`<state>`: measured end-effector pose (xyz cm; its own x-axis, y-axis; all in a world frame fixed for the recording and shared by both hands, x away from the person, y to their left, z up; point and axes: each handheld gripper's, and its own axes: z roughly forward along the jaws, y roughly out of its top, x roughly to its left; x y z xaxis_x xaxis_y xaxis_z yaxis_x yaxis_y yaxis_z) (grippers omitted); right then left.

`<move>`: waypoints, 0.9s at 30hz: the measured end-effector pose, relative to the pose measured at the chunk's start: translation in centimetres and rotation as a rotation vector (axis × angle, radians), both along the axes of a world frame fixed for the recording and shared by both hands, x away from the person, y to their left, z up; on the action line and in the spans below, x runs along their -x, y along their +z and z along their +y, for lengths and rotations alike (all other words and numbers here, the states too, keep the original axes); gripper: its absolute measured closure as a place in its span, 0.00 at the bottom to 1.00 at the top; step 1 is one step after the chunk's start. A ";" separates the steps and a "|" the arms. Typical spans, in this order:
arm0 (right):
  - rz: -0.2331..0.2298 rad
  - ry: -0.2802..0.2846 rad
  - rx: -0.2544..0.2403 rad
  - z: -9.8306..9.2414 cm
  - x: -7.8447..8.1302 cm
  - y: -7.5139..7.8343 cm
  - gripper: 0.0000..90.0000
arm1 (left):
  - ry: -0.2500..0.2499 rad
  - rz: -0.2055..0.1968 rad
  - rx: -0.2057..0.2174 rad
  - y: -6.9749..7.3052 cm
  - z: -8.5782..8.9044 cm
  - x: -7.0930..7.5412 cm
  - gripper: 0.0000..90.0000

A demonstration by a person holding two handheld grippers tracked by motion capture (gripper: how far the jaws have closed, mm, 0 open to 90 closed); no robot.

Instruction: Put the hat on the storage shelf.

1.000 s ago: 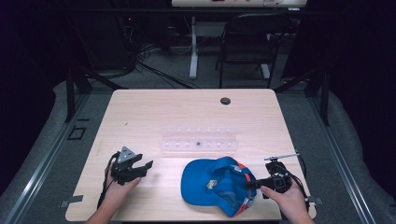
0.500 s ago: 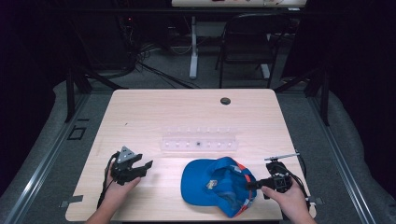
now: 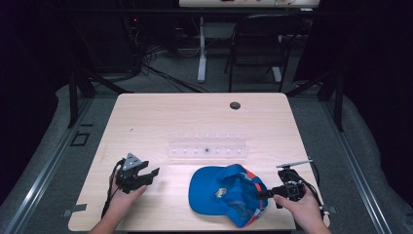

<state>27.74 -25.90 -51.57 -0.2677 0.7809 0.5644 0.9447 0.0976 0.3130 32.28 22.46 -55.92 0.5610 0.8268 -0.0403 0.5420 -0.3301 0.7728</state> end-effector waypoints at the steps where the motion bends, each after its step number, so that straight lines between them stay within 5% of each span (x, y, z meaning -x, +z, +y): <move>1: -0.002 -0.001 0.002 0.0 0.0 0.1 0.86 | 0.000 0.000 0.001 0.0 0.0 0.0 0.51; 8: 0.027 -0.031 0.001 0.1 -0.4 0.8 0.86 | 0.003 -0.001 0.002 0.0 0.0 0.0 0.51; 14: 0.024 -0.058 0.007 0.1 -1.1 2.9 0.86 | 0.003 0.000 0.001 0.0 0.0 0.0 0.51; 27: 0.056 -0.029 0.107 1.4 -2.2 6.3 0.86 | -0.002 0.004 -0.001 0.0 -0.1 0.0 0.51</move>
